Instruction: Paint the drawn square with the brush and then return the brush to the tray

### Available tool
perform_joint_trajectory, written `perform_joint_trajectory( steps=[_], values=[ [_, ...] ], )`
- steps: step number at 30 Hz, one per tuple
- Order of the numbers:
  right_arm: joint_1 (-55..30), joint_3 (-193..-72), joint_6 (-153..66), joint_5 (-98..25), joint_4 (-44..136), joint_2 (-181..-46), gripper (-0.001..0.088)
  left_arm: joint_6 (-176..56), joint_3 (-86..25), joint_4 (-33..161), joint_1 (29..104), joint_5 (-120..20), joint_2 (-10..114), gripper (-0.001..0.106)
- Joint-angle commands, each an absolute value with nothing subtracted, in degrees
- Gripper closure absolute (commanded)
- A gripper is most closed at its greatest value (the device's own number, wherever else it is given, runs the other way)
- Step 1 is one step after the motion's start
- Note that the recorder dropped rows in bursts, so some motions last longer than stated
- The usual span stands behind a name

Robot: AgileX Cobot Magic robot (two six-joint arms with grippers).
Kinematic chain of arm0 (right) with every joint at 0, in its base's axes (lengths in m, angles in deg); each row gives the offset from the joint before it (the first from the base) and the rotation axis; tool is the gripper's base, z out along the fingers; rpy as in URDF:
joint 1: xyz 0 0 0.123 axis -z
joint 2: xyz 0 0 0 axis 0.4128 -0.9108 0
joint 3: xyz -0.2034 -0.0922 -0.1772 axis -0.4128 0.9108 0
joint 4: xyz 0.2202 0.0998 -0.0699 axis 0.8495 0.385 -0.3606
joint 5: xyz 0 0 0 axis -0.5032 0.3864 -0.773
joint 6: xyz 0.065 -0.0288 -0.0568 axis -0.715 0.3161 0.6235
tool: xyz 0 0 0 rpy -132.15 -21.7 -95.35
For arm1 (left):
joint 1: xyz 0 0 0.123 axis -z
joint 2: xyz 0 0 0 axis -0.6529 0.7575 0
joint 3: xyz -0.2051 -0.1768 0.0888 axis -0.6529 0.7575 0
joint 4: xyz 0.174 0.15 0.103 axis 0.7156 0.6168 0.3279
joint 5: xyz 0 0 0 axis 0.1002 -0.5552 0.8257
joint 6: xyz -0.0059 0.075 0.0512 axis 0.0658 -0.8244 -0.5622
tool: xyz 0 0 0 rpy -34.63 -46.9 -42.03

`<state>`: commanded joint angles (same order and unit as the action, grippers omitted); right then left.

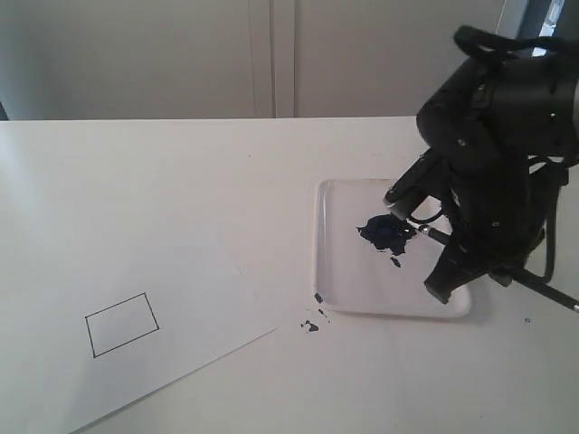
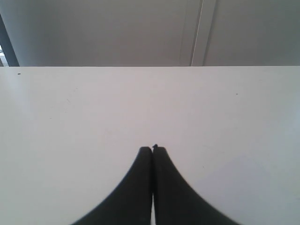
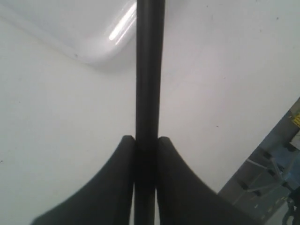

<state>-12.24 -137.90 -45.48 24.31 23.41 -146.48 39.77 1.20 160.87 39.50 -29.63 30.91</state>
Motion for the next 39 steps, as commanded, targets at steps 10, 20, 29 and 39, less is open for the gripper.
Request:
perform_joint_trajectory(
  steps=[10, 20, 29, 39],
  values=[
    [-12.2, -137.9, -47.4, 23.6, 19.6, -151.8, 0.0868, 39.8, 1.2, 160.9, 39.5, -29.4, 30.9, 0.105],
    [-12.2, -138.0, -46.2, 22.7, 23.4, -152.3, 0.0868, 39.8, 1.2, 160.9, 39.5, -28.5, 30.9, 0.105],
    [-12.9, -138.6, -43.0, 22.7, 28.8, -149.6, 0.0868, 39.8, 1.2, 160.9, 39.5, -28.5, 30.9, 0.105],
    [-12.9, -138.6, -43.0, 22.4, 29.0, -144.7, 0.0868, 39.8, 1.2, 160.9, 39.5, -28.5, 30.9, 0.105]
  ],
)
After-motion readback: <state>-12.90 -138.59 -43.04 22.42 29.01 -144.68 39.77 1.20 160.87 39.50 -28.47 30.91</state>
